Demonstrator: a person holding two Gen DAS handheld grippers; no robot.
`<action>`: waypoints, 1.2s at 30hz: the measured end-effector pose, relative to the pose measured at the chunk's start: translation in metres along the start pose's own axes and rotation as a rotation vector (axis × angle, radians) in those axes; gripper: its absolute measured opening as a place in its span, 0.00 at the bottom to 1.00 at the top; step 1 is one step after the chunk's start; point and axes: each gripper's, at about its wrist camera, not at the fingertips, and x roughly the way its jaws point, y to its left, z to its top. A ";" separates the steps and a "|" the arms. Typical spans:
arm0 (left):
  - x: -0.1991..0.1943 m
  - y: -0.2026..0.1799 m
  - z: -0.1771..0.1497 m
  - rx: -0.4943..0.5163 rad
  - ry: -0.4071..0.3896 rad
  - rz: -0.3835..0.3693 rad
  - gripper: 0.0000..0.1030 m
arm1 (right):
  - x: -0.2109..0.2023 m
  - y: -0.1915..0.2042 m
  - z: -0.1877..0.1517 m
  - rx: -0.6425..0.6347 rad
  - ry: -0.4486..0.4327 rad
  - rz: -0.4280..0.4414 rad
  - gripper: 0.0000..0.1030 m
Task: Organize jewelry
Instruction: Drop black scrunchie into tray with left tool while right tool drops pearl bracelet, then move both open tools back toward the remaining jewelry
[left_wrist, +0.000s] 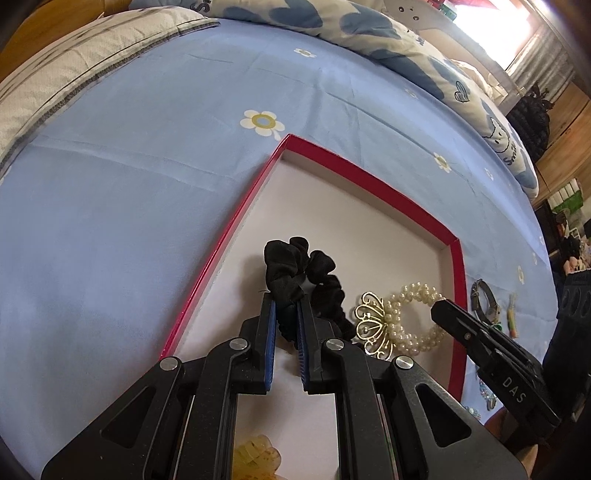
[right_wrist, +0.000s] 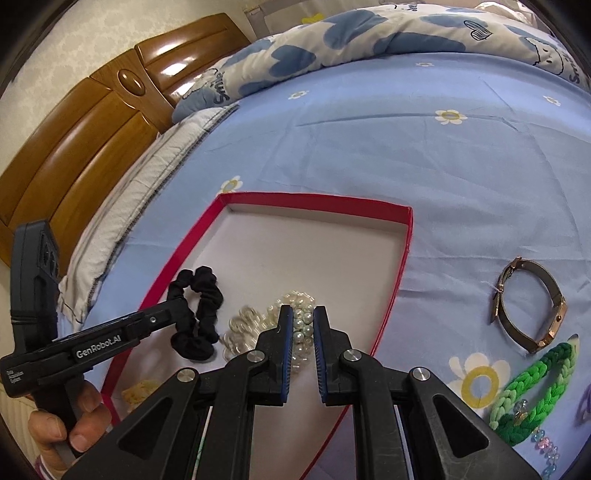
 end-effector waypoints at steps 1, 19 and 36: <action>0.000 0.001 0.000 0.001 0.000 -0.002 0.09 | 0.001 0.000 0.000 -0.002 0.002 -0.002 0.10; -0.009 -0.006 -0.004 0.035 0.003 0.009 0.31 | -0.002 -0.004 0.003 0.008 0.026 0.005 0.30; -0.052 -0.027 -0.028 0.078 -0.031 0.027 0.55 | -0.101 -0.027 -0.024 0.065 -0.096 0.037 0.38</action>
